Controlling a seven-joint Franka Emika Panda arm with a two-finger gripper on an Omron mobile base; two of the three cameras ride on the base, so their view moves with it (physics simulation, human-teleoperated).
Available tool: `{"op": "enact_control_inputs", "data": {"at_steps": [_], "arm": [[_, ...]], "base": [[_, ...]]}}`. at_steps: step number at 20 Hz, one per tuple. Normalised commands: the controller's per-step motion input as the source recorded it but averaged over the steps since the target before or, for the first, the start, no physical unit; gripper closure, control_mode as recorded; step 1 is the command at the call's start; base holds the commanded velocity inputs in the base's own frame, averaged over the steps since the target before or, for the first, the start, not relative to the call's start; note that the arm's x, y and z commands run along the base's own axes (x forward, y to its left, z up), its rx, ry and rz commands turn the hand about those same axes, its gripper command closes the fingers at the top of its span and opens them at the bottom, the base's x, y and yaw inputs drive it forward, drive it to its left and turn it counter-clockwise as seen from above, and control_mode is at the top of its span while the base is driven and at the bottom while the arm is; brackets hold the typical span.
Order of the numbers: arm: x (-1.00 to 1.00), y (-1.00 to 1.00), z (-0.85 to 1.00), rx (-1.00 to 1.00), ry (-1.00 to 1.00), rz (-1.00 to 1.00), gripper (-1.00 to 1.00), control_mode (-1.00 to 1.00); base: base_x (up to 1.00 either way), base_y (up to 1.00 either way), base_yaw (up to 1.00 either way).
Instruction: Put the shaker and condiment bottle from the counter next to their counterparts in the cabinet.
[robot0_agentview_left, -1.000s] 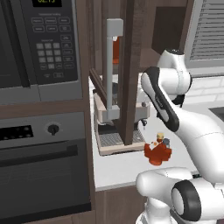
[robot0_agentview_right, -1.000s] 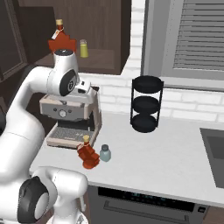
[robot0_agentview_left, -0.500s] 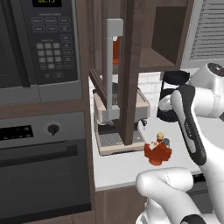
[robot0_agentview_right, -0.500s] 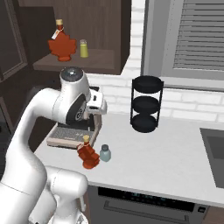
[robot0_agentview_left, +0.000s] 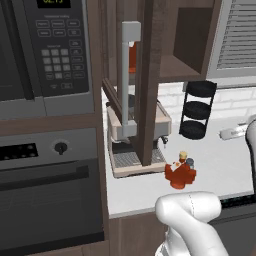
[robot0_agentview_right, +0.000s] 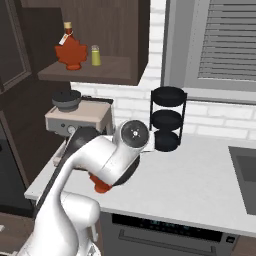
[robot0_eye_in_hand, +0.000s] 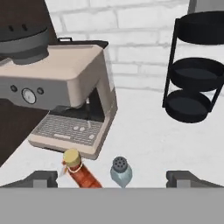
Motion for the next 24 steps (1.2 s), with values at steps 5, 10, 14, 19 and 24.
{"op": "enact_control_inputs", "data": {"at_steps": [5, 10, 14, 19, 24], "arm": [[-0.31, -0.32, -0.57, 0.11, -0.25, 0.71, -1.0, -1.0], [-0.15, 0.1, -0.68, 0.0, -0.06, 0.6, -1.0, -1.0], [0.0, 0.01, -0.02, 0.0, -0.07, 0.03, -1.0, -1.0], [0.0, 0.36, 0.0, 0.0, -0.13, 0.0, -1.0, -1.0], [0.01, 0.66, -0.06, 0.0, -0.13, 0.0, -1.0, -1.0]], "base": [[0.0, 0.0, 0.0], [0.0, 0.0, 0.0], [0.0, 0.0, 0.0], [0.0, 0.0, 0.0], [0.0, 0.0, 0.0]]}}
